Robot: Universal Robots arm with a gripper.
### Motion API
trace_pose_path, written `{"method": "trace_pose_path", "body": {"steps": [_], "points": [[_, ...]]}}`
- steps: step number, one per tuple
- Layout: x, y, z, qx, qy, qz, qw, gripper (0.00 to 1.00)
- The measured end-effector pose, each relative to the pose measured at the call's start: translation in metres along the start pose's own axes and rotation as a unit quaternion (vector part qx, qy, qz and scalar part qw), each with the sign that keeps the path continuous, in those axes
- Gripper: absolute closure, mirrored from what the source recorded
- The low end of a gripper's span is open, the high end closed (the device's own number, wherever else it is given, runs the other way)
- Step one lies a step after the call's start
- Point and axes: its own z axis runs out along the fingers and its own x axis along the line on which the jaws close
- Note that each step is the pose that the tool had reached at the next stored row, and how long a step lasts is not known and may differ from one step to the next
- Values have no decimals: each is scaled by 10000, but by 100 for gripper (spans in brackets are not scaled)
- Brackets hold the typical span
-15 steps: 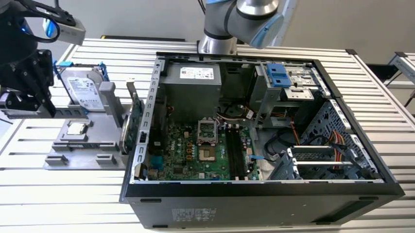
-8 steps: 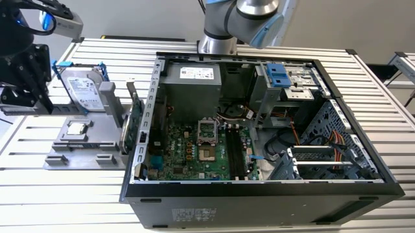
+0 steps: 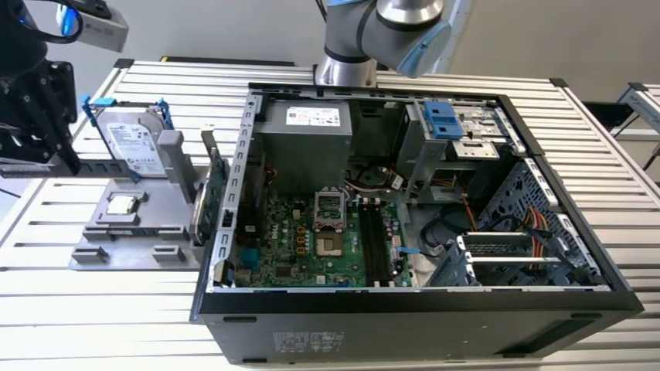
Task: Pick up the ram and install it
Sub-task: 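Pick up the ram and move it above insertion slot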
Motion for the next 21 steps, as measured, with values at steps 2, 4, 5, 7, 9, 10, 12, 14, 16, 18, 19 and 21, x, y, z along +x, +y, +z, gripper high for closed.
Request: {"method": "trace_pose_path", "body": {"steps": [2, 4, 5, 7, 9, 10, 12, 14, 16, 18, 19, 21], "points": [[0, 1, -23, 0, 1, 2, 10000, 100], [0, 2, -42, 0, 0, 4, 10000, 100], [0, 2, -52, 0, 1, 5, 10000, 100], [0, 3, -71, 0, 0, 6, 10000, 100], [0, 3, -80, 0, 0, 7, 10000, 100], [0, 3, -80, 1, -1, 7, 10000, 100], [0, 3, -81, 1, -1, 7, 10000, 100], [0, 3, -83, 0, 0, 7, 10000, 100], [0, 3, -84, 0, 0, 7, 10000, 100], [0, 3, -85, 0, 0, 7, 10000, 100], [0, 3, -85, 0, 0, 7, 10000, 100], [0, 2, -86, 0, 0, 7, 10000, 100]]}}
